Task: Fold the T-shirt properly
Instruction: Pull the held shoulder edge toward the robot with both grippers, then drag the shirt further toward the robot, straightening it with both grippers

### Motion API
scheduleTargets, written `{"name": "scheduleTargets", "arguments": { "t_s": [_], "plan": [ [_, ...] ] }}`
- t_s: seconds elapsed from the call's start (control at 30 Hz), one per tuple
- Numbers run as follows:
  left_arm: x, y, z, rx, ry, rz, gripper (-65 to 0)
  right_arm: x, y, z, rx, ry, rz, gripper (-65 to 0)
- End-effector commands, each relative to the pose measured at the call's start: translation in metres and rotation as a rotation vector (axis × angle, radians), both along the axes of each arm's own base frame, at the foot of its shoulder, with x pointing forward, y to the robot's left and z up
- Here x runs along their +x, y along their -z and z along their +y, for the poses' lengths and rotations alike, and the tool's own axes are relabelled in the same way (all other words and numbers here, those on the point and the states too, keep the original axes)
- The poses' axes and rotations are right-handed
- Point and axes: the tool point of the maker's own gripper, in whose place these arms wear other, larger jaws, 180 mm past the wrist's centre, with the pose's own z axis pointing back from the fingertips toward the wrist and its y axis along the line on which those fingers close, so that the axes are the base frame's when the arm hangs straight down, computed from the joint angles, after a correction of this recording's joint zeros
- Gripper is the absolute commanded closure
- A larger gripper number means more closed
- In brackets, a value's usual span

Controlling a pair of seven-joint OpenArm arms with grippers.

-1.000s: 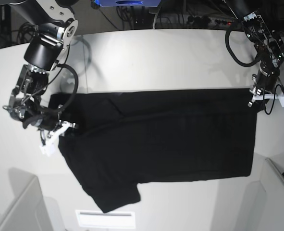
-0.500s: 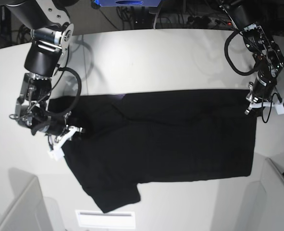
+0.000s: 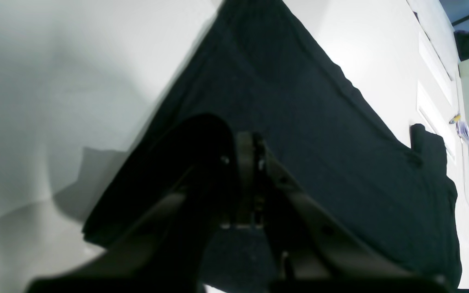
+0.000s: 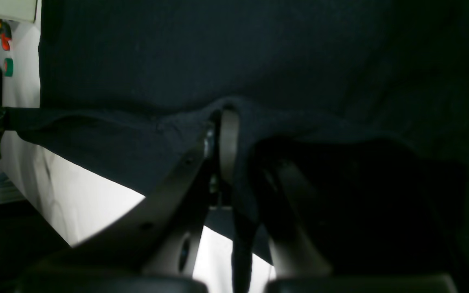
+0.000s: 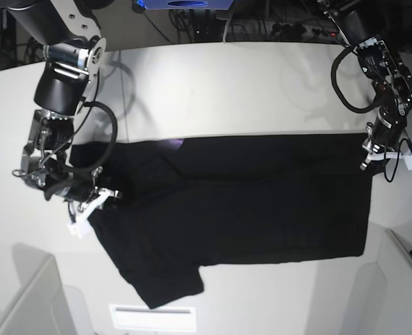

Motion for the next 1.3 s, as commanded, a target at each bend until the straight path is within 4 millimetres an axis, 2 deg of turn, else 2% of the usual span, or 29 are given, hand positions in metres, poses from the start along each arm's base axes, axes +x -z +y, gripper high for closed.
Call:
{"name": "scheduleTargets", "arguments": {
  "t_s": [0.0, 0.07, 0.13, 0.17, 0.2, 0.23, 0.3, 0.37, 0.47, 0.53, 0.63, 0.73, 0.87, 0.97, 1.07, 1.13, 1.27],
  "plan": [
    [0.009, -0.018, 0.007, 0.028, 0.0, -0.053, 0.0, 0.017, -0.021, -0.004, 0.009, 0.012, -0.068, 0.0],
    [0.009, -0.018, 0.007, 0.028, 0.0, -0.053, 0.0, 0.017, -0.019, -0.004, 0.014, 0.014, -0.058, 0.0],
    [0.008, -0.017, 0.008, 0.029, -0.003, -0.052, 0.0, 0.016, -0.018, -0.005, 0.018, 0.018, -0.054, -12.6],
    [0.007, -0.018, 0.009, 0.029, -0.008, -0.053, -4.8, 0.016, -0.018, -0.005, 0.018, 0.019, -0.054, -19.8],
    [0.007, -0.018, 0.009, 0.03, -0.008, -0.055, -12.3, 0.016, -0.017, -0.005, 0.02, 0.021, -0.054, -26.0],
    [0.007, -0.019, 0.01, 0.03, -0.009, -0.055, -19.9, 0.016, -0.017, -0.005, 0.02, 0.021, -0.054, -29.6],
    [0.008, -0.02, 0.01, 0.03, -0.01, -0.06, -32.9, 0.016, -0.017, -0.006, 0.022, 0.023, -0.054, -30.3],
    [0.01, -0.025, 0.012, 0.039, -0.007, -0.07, -42.3, 0.016, -0.019, -0.006, 0.026, 0.029, -0.061, -30.3],
    [0.012, -0.033, 0.015, 0.055, -0.004, -0.083, -49.0, 0.017, -0.022, -0.017, 0.04, 0.069, -0.07, -30.3],
    [0.01, -0.041, 0.013, 0.078, 0.006, -0.098, -49.5, 0.01, -0.025, -0.035, 0.039, 0.128, -0.092, -30.3],
    [-0.005, -0.047, 0.01, 0.122, 0.026, -0.089, -49.5, -0.004, -0.04, -0.057, 0.009, 0.241, -0.128, -30.3],
    [-0.027, -0.05, 0.016, 0.16, 0.011, -0.072, -49.5, -0.027, -0.049, -0.072, 0.046, 0.451, -0.102, -31.2],
    [-0.06, -0.048, 0.033, 0.168, -0.071, -0.049, -49.5, -0.062, -0.053, -0.077, 0.048, 0.594, -0.101, -31.4],
    [-0.083, -0.037, 0.04, 0.162, -0.111, -0.009, -49.5, -0.087, -0.032, -0.076, 0.062, 0.673, -0.034, -31.4],
    [-0.093, -0.029, 0.039, 0.162, -0.104, 0.025, -49.5, -0.104, -0.002, -0.078, 0.071, 0.744, 0.024, -31.5],
    [-0.095, -0.027, 0.039, 0.161, -0.105, 0.031, -49.5, -0.109, 0.012, -0.08, 0.071, 0.77, 0.047, -31.5],
    [-0.102, -0.006, 0.044, 0.117, -0.132, 0.072, -49.5, -0.115, 0.038, -0.079, 0.085, 0.786, 0.116, -31.5]
  ]
}}
